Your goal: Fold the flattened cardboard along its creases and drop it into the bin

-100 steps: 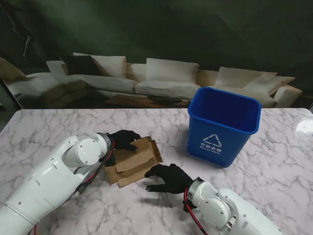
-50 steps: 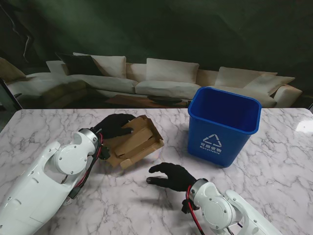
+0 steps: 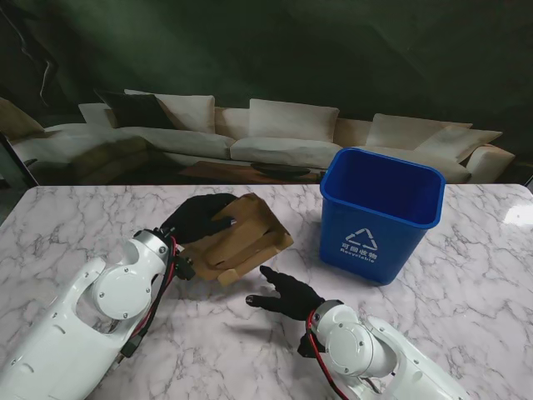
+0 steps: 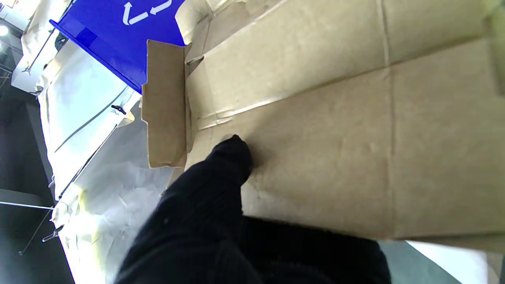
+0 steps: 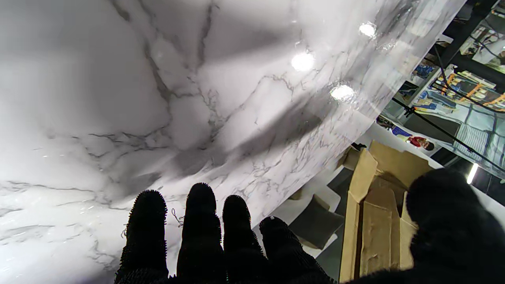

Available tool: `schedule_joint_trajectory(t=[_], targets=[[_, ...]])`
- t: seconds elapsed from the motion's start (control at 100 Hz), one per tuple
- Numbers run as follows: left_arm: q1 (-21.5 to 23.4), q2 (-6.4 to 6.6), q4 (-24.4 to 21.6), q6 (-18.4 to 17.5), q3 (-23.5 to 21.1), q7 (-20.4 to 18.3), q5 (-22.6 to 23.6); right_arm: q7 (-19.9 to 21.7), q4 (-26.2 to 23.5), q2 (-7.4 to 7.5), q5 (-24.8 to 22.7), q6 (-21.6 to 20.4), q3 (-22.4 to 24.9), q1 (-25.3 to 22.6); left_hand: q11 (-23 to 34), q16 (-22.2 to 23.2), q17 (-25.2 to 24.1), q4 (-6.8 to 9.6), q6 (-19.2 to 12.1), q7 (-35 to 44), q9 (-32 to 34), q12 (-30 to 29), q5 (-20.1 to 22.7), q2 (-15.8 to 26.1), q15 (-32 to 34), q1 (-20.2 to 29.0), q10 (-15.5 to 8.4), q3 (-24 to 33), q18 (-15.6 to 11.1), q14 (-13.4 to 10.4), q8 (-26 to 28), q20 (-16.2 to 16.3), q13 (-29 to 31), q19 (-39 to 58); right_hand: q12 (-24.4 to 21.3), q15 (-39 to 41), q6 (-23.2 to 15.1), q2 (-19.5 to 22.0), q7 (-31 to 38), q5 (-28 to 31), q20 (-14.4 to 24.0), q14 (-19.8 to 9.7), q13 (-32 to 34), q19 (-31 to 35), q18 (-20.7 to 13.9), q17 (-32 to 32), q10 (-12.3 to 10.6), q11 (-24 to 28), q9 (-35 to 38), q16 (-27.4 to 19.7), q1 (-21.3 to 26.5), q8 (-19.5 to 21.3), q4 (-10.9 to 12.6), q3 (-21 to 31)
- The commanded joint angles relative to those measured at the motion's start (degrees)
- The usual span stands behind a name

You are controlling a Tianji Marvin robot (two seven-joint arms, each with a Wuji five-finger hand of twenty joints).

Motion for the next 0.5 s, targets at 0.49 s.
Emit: schedule_joint_trajectory(t=[0.49], targets=[[2.89,-0.83,-1.18,-3.24,-0.61,1.47,-1.67,-11.21,2.14,-4.23,1.01,-1.07,-1.01,3.24,1.12,-0.22,-0.19,0.14,-1.62,2.61,0.49,0.70,1.52,2.44,3.36,3.51,-2.05,1.48,-0.87,-1.62,0.01,0.56,-0.21,1.57,-2.79,-1.76,-2.85,-9.34,-0.36,-1.55,0.59,-0.54,-3.82,-2.07,5.58,-1.15,-0.37,-4.96,-4.56,-0.68,-5.51,-3.93,-2.60,6.50]])
